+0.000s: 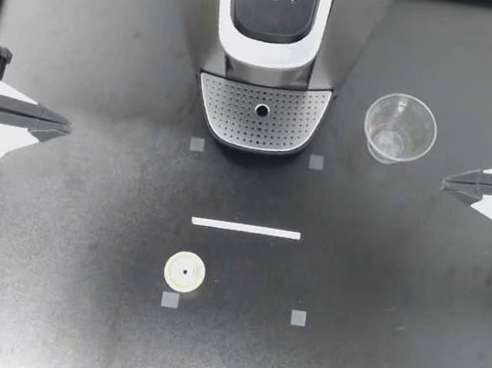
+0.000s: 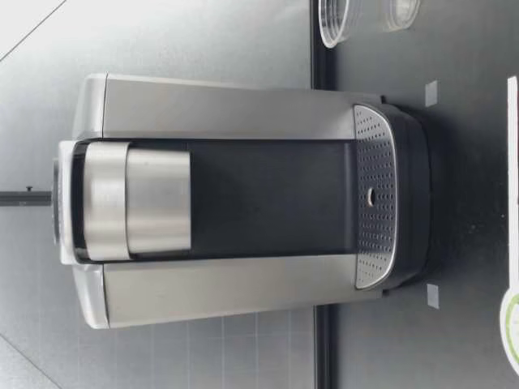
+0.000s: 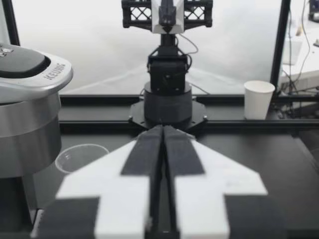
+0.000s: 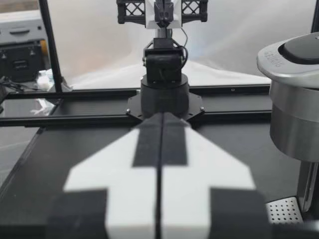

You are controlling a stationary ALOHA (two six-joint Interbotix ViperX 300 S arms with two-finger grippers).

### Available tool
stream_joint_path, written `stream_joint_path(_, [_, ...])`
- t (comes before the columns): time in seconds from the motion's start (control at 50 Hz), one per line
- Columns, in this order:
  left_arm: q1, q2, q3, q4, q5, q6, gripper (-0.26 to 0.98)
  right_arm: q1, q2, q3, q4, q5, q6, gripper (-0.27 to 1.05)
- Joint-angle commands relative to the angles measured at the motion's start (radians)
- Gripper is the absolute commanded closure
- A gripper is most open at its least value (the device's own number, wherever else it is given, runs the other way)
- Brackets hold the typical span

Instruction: Place the coffee capsule inside the capsule container, then place the cup onto the center of the cup tray, then push the 'Hot Water' and 'Travel Mug' buttons.

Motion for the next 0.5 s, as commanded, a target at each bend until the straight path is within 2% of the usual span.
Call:
stream_joint_path(0.0, [0.011, 0.009, -0.015, 0.0, -0.003, 0.0, 0.52, -0.005, 0.009, -0.009, 0.0, -0.009, 0.005, 0.6])
stream_joint_path(0.12, [0.011, 0.015, -0.02, 0.0, -0.003, -0.006, 0.62, -0.005, 0.037, -0.014, 0.0, -0.034, 0.012, 0.73])
stream_joint_path(0.26, [-0.005, 0.064, -0.018, 0.0, 0.003, -0.011, 0.63, -0.005, 0.11, -0.032, 0.0, -0.067, 0.029, 0.75])
stream_joint_path(0.48, [-0.14, 0.232, -0.034, -0.003, 0.101, -0.032, 0.63, 0.015, 0.284, -0.08, -0.002, -0.069, 0.109, 0.75])
